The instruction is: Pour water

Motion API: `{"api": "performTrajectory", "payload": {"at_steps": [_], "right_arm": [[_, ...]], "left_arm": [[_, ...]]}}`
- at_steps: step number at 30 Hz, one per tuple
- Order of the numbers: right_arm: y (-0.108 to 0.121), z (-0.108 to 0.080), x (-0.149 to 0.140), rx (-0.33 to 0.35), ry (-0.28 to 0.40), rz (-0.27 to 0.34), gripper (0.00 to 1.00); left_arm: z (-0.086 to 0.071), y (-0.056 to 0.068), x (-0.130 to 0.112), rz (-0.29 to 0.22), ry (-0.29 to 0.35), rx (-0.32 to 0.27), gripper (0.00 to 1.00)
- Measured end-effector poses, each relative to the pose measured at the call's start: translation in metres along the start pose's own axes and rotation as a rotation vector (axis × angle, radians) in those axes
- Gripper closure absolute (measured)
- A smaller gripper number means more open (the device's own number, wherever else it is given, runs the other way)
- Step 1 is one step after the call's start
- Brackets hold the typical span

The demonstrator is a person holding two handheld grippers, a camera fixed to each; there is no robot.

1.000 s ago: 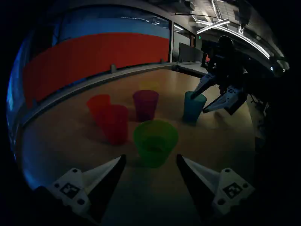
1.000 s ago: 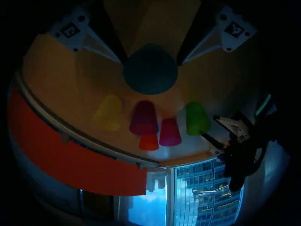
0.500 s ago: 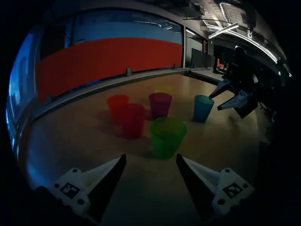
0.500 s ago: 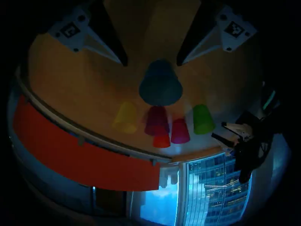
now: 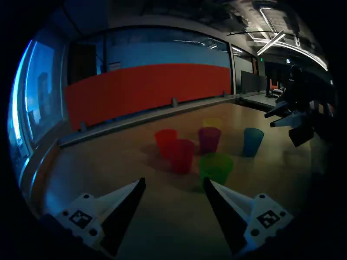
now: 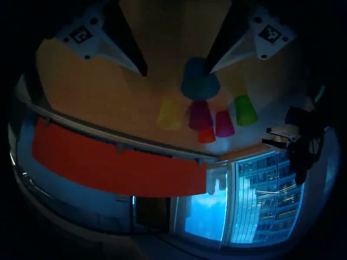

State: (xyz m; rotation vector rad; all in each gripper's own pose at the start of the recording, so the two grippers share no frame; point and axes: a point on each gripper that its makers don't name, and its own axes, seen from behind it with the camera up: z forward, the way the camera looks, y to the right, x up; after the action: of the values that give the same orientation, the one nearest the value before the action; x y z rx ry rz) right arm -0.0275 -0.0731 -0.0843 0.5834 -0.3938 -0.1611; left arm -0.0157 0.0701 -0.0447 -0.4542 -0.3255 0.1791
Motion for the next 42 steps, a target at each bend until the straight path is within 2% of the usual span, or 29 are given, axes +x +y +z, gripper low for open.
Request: {"api": "performTrajectory", "payload": {"at_steps": [6, 14, 20, 26, 32, 42], "right_arm": [[0.023, -0.005, 0.03, -0.12, 0.105, 0.032, 0.0], [0.049, -0.016, 0.063, -0.29, 0.234, 0.032, 0.0], [0.058, -0.022, 0.08, -0.366, 0.312, 0.022, 0.0], [0.076, -0.029, 0.094, -0.471, 0.381, 0.043, 0.0], [0.087, -0.04, 0.103, -0.548, 0.44, 0.075, 0.0], [0.094, -0.05, 0.108, -0.632, 0.476, 0.09, 0.0]], "left_arm": [[-0.007, -0.019, 0.031, 0.008, 0.099, 0.094, 0.01], [-0.013, -0.031, 0.063, -0.02, 0.206, 0.168, 0.01], [-0.016, -0.038, 0.076, -0.021, 0.275, 0.225, 0.01], [-0.021, -0.043, 0.087, -0.059, 0.339, 0.263, 0.01], [-0.021, -0.051, 0.081, -0.096, 0.331, 0.304, 0.01], [-0.027, -0.057, 0.09, -0.132, 0.364, 0.342, 0.01]]}}
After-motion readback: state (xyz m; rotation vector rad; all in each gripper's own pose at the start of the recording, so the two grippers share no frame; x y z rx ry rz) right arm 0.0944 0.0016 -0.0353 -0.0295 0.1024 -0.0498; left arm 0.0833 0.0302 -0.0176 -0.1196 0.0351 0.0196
